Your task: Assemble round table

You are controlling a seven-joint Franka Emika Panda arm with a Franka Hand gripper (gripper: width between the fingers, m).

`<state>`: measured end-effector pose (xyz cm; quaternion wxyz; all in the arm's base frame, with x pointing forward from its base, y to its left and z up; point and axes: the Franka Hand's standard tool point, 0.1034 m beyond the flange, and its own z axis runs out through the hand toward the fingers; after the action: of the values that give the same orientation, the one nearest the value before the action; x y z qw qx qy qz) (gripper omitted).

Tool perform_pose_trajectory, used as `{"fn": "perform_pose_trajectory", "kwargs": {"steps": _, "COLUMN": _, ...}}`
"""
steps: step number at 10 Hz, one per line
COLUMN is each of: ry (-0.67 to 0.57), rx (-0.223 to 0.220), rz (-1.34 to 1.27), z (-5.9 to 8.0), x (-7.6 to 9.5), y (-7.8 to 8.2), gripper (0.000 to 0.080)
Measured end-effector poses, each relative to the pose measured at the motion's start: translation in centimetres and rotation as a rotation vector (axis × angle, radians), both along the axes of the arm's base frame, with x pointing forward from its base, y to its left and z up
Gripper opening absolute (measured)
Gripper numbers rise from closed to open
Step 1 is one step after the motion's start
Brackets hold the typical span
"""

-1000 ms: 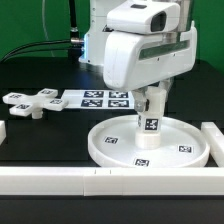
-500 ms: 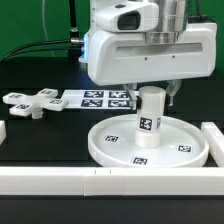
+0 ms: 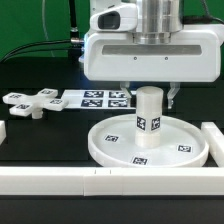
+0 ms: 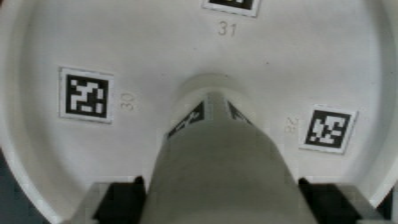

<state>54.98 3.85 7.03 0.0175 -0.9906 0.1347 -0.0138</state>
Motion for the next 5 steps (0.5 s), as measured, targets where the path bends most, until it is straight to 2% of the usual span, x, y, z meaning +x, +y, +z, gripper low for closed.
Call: {"fn": "perform_pose_trajectory", "kwargs": {"steps": 5, "ry": 0.013, "rx": 0.03, "rz": -0.302, "z": -0.05, "x": -0.04, "y": -0.04, "gripper": 0.0407}}
